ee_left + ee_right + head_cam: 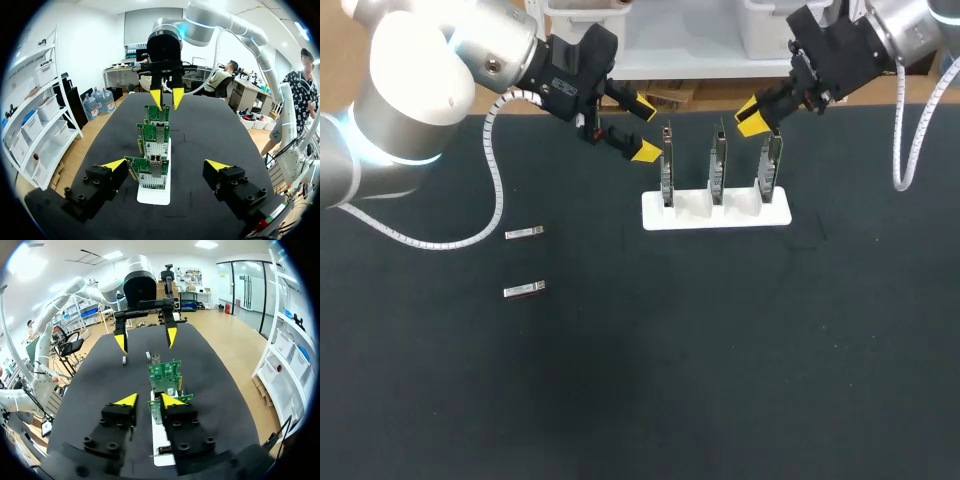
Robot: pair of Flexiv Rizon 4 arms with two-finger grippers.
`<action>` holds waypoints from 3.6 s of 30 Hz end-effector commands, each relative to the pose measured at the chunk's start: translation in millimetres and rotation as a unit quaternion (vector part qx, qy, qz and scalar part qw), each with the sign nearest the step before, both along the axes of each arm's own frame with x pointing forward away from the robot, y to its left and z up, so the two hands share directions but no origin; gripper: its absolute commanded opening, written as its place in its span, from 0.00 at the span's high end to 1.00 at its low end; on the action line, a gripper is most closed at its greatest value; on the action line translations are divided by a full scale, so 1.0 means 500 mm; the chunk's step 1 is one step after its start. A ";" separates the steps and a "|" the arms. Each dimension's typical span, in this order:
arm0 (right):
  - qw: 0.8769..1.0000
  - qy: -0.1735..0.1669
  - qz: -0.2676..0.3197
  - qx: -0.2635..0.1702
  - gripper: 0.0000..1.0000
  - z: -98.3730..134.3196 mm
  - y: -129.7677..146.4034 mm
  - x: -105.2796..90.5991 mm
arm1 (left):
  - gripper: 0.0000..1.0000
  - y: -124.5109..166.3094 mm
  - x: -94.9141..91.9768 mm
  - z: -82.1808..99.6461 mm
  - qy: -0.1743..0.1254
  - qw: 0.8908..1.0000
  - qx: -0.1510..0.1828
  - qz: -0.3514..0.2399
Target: Pick up the optical module with the left hand, and insert it into the network port with the right hand.
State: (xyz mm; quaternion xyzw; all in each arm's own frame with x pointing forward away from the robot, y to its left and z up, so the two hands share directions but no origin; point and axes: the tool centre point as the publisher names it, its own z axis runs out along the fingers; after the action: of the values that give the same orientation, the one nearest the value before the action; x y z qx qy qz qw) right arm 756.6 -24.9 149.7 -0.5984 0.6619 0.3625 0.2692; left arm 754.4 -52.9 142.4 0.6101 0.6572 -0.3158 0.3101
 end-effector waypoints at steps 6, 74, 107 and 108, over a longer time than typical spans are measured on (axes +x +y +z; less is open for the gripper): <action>1.000 -0.002 -0.003 -0.001 0.00 0.001 -0.001 -0.007 | 0.00 0.000 0.001 0.000 0.000 1.000 0.001 0.000; 1.000 -0.002 -0.003 -0.001 0.00 0.001 -0.001 -0.007 | 0.00 0.289 -0.210 -0.107 0.135 0.915 0.374 0.070; 1.000 -0.002 -0.003 -0.001 0.00 0.001 -0.001 -0.007 | 0.00 0.283 -0.184 -0.136 0.047 0.897 0.437 0.051; 1.000 -0.002 -0.003 -0.001 0.00 0.001 -0.001 -0.007 | 0.00 0.292 -0.190 -0.139 0.045 0.896 0.438 0.052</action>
State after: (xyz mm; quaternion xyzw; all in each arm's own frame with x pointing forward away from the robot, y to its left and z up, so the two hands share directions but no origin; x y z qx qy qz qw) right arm 754.6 -25.7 149.9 -0.5977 0.6626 0.3613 0.2706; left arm 666.1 85.2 74.8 0.6337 0.7735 -0.0061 -0.0111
